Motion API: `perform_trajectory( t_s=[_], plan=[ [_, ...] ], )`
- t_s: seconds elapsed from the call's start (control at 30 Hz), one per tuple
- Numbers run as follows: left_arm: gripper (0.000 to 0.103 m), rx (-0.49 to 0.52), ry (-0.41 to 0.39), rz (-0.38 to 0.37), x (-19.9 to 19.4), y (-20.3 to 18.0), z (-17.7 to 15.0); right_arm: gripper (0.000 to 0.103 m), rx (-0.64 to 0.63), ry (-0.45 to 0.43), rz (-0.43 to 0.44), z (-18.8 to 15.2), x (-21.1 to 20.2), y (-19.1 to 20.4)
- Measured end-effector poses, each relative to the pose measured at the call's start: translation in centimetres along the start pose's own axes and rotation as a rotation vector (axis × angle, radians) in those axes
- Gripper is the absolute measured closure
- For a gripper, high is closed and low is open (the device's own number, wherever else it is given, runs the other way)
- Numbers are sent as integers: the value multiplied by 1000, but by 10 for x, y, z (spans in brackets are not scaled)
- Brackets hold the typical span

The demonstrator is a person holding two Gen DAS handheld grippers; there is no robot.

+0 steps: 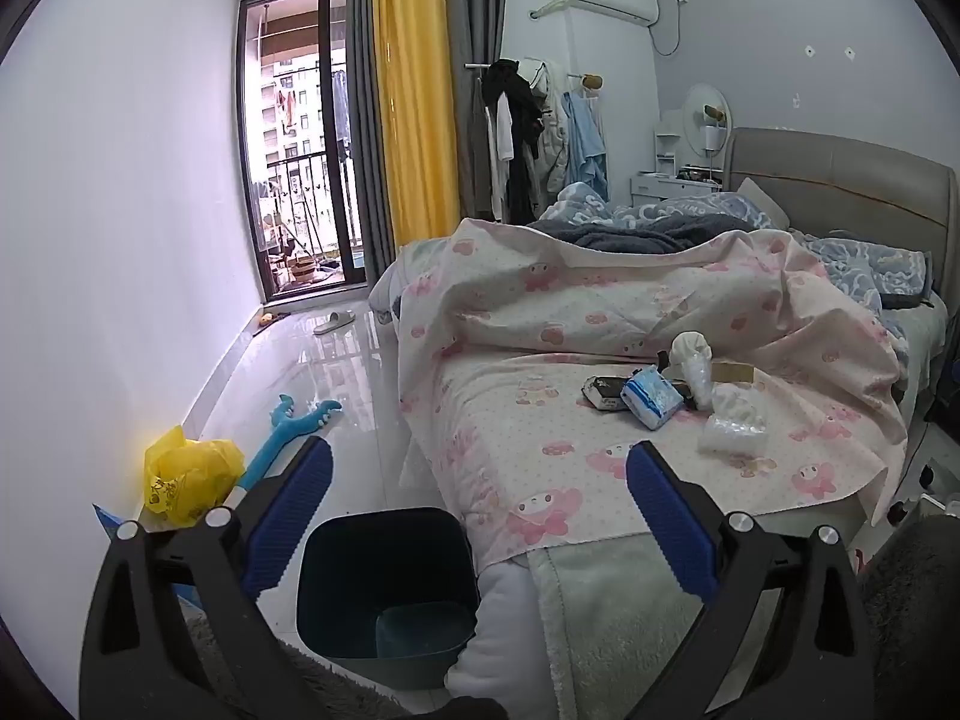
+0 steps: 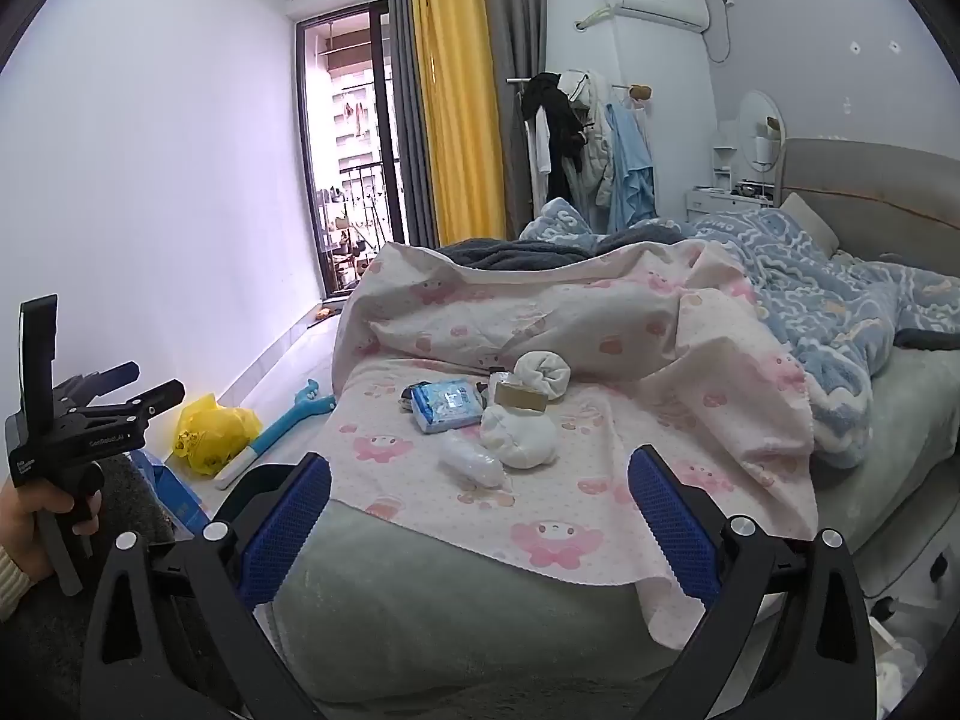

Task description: Collect trash

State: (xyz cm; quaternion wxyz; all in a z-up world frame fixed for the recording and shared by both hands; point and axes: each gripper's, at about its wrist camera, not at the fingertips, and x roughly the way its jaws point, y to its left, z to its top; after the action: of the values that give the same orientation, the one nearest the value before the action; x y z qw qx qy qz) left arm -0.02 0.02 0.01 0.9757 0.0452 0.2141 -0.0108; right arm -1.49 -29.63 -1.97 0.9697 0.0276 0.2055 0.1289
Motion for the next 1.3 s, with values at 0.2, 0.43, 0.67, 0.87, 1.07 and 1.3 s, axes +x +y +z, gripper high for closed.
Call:
perform_trajectory(
  t_s=[0.2, 0.43, 0.67, 0.87, 1.07, 1.3],
  plan=[
    [3, 1, 2, 0, -1, 0, 0, 3, 3, -1, 2, 0, -1, 0],
    [3, 0, 5, 1, 0, 0, 0, 3, 8, -1, 6, 1, -1, -1],
    [3, 3, 5, 0, 0, 0, 0, 3, 9, -3, 7, 0, -1, 0],
    [3, 3, 5, 0, 0, 1, 0, 3, 10, -5, 6, 0, -4, -1],
    [3, 0, 6, 1, 0, 1, -4, 3, 7, -4, 5, 1, -2, 2],
    [3, -3, 7, 0, -3, 2, -5, 3, 9, -6, 6, 1, -1, 2]
  ],
)
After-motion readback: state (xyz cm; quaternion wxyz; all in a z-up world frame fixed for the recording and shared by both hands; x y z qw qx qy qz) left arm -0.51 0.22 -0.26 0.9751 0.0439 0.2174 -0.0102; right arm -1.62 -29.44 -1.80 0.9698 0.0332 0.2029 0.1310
